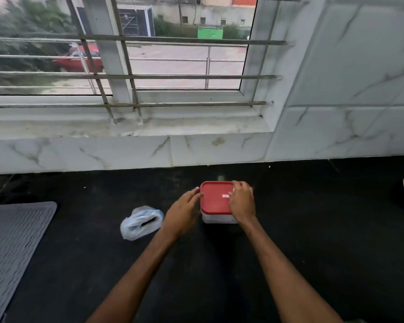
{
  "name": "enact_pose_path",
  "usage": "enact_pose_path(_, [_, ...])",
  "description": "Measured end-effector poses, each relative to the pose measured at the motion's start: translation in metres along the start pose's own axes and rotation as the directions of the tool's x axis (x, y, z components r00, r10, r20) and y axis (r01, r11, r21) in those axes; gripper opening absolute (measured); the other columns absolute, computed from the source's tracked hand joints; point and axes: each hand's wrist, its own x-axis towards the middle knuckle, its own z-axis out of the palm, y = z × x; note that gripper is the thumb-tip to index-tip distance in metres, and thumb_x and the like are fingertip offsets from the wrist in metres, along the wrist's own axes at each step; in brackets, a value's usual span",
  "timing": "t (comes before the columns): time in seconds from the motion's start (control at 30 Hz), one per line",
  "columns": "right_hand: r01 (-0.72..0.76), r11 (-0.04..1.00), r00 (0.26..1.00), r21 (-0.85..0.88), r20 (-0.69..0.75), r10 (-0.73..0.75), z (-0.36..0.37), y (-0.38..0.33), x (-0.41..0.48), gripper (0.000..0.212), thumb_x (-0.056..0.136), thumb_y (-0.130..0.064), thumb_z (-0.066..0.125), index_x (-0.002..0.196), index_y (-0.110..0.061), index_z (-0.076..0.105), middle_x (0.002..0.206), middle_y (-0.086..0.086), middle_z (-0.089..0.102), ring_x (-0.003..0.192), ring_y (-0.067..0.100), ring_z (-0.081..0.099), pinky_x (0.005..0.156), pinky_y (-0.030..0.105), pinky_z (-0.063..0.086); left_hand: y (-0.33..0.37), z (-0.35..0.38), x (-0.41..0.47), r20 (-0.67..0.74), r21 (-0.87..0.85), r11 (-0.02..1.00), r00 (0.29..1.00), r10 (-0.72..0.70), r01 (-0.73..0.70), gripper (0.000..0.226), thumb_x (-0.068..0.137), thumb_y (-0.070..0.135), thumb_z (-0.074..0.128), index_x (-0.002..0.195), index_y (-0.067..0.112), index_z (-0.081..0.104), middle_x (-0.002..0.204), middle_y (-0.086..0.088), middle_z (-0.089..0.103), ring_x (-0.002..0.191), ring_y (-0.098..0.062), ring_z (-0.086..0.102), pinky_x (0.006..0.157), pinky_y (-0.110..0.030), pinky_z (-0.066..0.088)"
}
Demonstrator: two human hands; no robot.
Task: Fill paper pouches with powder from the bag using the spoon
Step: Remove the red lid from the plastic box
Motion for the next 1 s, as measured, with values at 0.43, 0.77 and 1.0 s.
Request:
enact_pose_path(0.43, [0.217,0.965,0.970,-0.150,0.147,-0.195,0.003,0.041,0.003,0.028,0.097,-0.009,0.052,0.125,-0.013,0.057,0.121,0.009,0.057,0.111,0.025,0.056,0.088,0.035,0.053,0.034,0.034,0.005,0.188,0.319,0.922,0.968,0.166,-0.220,0.052,0.041,0.017,0.095,0.086,0.027,0.071,0.084,0.008,0.063,0.070,-0.008,0.062,0.051,-0.018,0.046])
enact_pose_path(0.77, [-0.072,0.994,0.996,0.081,0.065,0.067,-0.021,0.108,0.068,0.035,0.089,-0.014,0.068,0.123,-0.008,0.060,0.118,0.013,0.063,0.110,0.031,0.059,0.094,0.041,0.049,0.036,0.032,-0.033,0.106,0.202,0.978,0.994,0.037,-0.058,0.041,0.069,0.025,0.086,0.105,0.032,0.068,0.104,0.009,0.066,0.084,-0.006,0.065,0.065,-0.021,0.055])
enact_pose_path(1.0, [-0.025,0.992,0.968,-0.120,0.244,0.054,0.021,0.138,0.051,0.027,0.092,-0.017,0.064,0.118,-0.009,0.059,0.119,0.010,0.058,0.111,0.028,0.054,0.089,0.037,0.047,0.040,0.027,-0.029,-0.028,0.071,0.990,0.992,-0.124,0.126,0.060,0.089,0.050,0.058,0.141,0.024,0.046,0.147,0.002,0.044,0.132,-0.014,0.047,0.105,-0.034,0.046])
